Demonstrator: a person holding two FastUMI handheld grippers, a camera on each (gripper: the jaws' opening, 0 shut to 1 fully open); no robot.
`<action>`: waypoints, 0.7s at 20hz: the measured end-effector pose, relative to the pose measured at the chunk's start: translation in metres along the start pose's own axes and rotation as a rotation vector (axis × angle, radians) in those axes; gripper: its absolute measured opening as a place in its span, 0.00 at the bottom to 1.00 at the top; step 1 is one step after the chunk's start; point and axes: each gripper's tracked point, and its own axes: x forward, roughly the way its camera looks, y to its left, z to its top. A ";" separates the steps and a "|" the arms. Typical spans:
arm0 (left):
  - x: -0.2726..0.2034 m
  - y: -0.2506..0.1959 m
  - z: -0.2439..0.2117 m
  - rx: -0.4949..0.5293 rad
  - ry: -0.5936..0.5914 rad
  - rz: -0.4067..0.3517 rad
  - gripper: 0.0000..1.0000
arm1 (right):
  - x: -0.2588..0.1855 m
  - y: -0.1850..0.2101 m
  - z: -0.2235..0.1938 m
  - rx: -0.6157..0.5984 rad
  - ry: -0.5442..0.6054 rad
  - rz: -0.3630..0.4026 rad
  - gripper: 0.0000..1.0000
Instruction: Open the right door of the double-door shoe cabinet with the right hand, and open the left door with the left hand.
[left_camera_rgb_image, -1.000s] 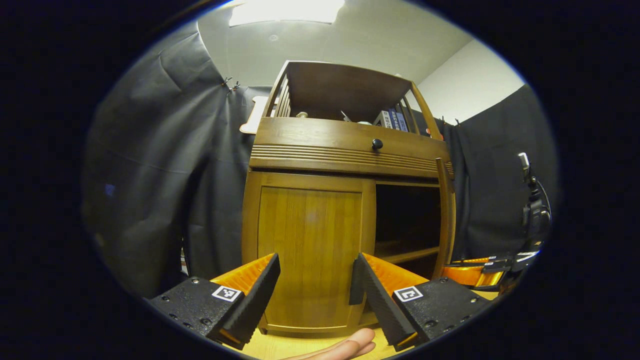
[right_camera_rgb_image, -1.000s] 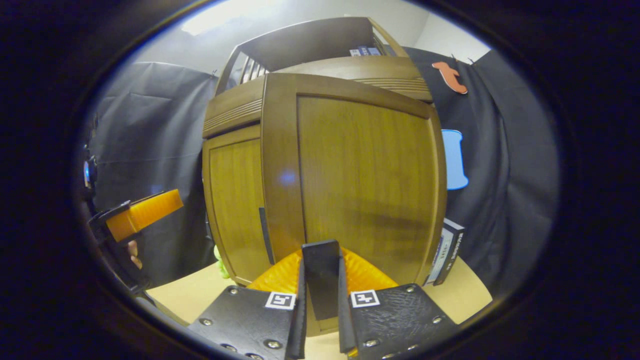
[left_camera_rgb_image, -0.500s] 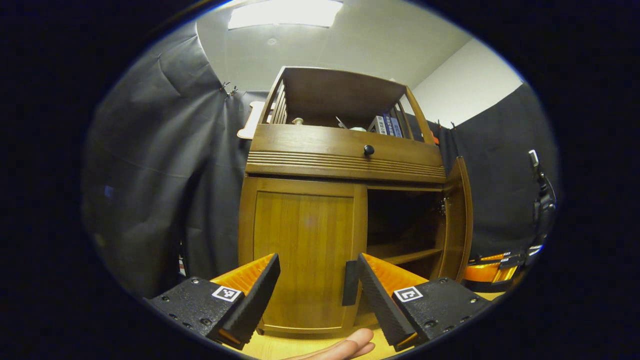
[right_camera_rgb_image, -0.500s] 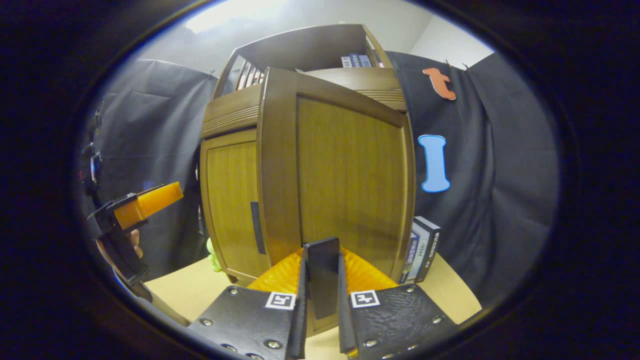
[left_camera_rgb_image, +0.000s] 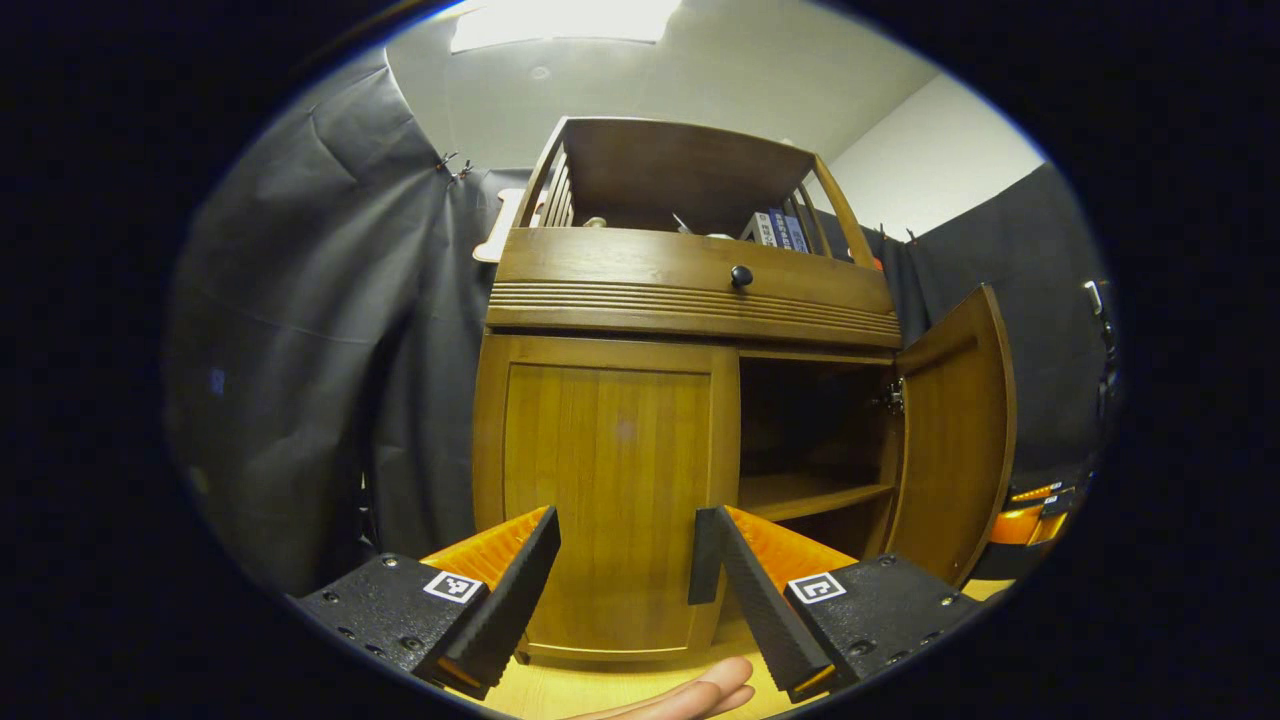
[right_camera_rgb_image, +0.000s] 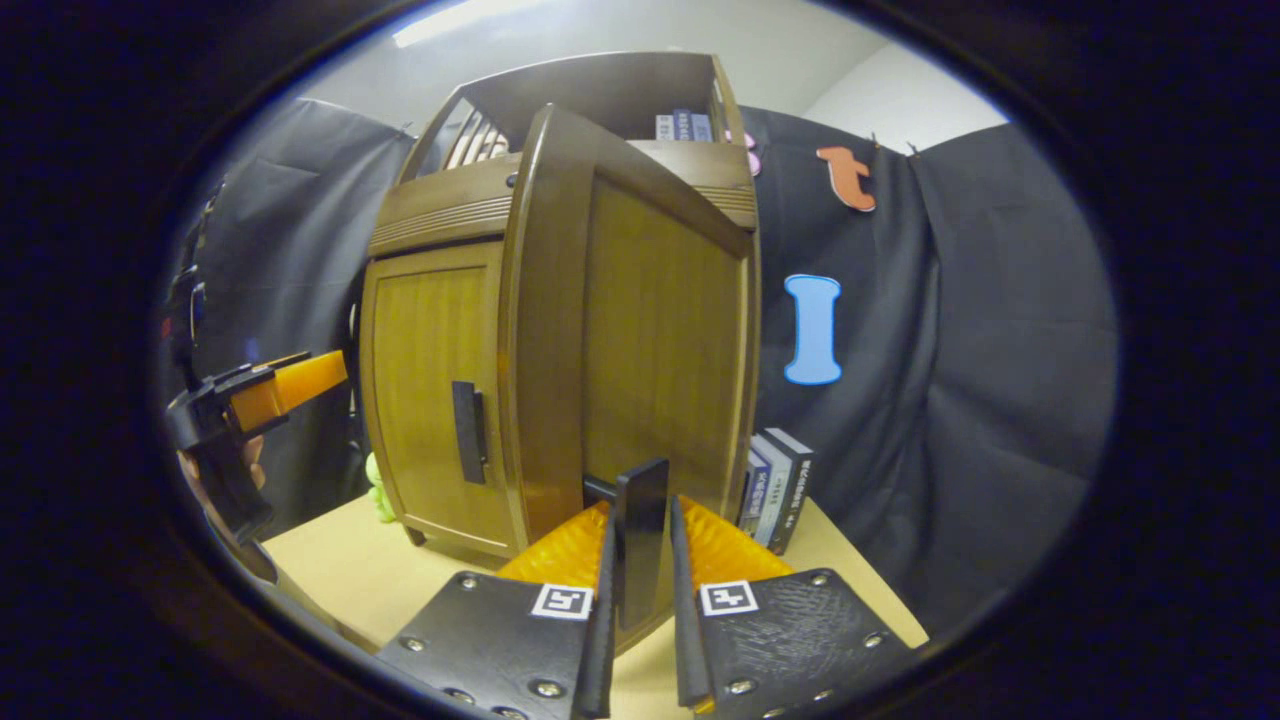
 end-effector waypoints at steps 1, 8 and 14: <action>0.000 -0.001 -0.001 0.004 0.001 -0.002 0.92 | -0.003 -0.006 -0.002 -0.007 -0.001 -0.017 0.25; 0.004 -0.001 -0.002 0.016 -0.002 -0.003 0.92 | -0.011 -0.075 0.000 -0.086 -0.024 -0.153 0.17; 0.012 0.001 -0.012 0.016 0.023 0.015 0.92 | -0.012 -0.122 -0.005 0.061 -0.045 -0.080 0.03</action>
